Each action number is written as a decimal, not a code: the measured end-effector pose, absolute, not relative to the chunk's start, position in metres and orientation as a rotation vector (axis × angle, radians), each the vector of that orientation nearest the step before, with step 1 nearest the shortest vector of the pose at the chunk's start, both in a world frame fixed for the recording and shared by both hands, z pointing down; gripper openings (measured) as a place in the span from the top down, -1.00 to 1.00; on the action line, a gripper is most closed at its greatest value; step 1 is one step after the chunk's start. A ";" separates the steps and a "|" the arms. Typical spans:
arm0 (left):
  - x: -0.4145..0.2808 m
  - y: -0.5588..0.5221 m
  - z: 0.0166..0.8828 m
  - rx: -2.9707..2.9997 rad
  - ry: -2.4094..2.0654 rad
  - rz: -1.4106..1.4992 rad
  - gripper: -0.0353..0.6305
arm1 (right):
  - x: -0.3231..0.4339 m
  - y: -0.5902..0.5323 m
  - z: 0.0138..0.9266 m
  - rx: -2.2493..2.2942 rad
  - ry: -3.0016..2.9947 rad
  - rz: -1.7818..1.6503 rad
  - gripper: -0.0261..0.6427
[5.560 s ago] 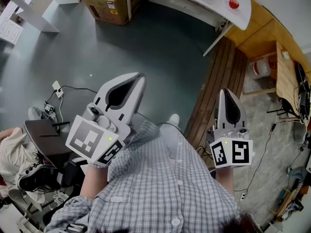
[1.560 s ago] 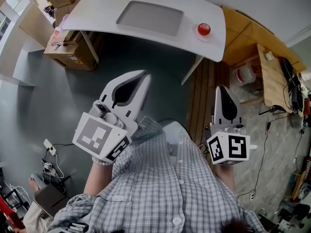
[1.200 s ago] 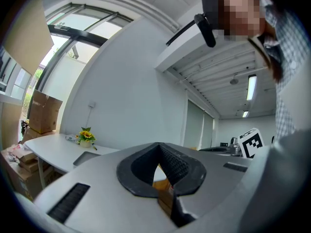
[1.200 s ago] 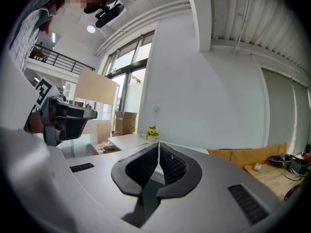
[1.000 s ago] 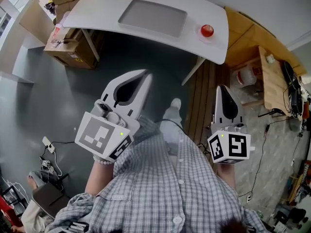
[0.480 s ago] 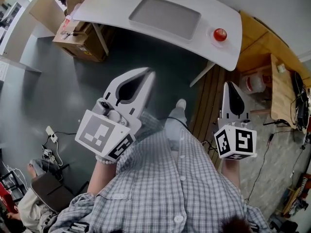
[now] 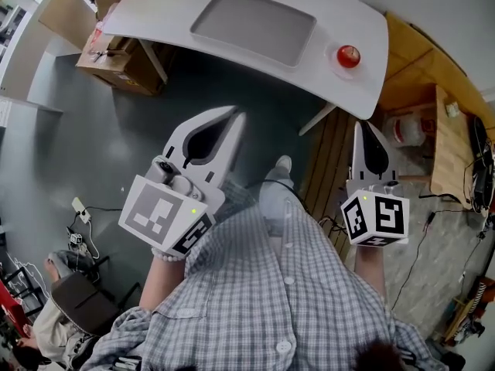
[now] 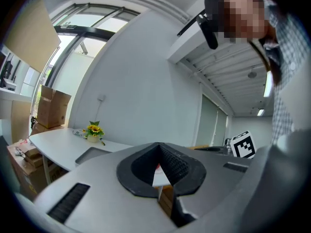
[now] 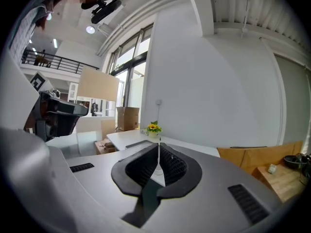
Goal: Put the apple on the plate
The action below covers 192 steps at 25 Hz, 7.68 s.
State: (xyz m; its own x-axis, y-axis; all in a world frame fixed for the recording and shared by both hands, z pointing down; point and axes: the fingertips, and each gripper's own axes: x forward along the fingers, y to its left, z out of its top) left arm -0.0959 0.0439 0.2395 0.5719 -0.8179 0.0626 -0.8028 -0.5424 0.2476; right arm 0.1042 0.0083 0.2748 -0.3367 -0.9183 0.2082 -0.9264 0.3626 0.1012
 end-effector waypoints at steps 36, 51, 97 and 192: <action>0.051 -0.147 0.262 2.481 -1.345 -0.070 0.87 | 0.245 -0.168 0.301 1.627 -2.411 0.150 0.84; 0.073 -0.182 0.315 2.320 -1.235 -0.026 0.86 | 0.276 -0.163 0.338 1.679 -2.301 0.305 0.84; 0.128 -0.279 0.556 1.780 -0.945 0.647 0.59 | 0.272 -0.259 0.539 1.411 -1.929 0.970 0.70; -0.148 -0.310 0.551 1.517 -1.022 0.635 0.71 | -0.002 -0.305 0.538 1.289 -1.816 1.356 0.78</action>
State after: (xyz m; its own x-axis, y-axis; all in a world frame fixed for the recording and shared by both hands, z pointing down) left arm -0.1479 -0.3098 0.5511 0.4757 -0.2555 0.8417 -0.8676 0.0210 0.4968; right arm -0.0020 -0.3053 0.5384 -0.4059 -0.3758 0.8331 -0.9055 0.0423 -0.4222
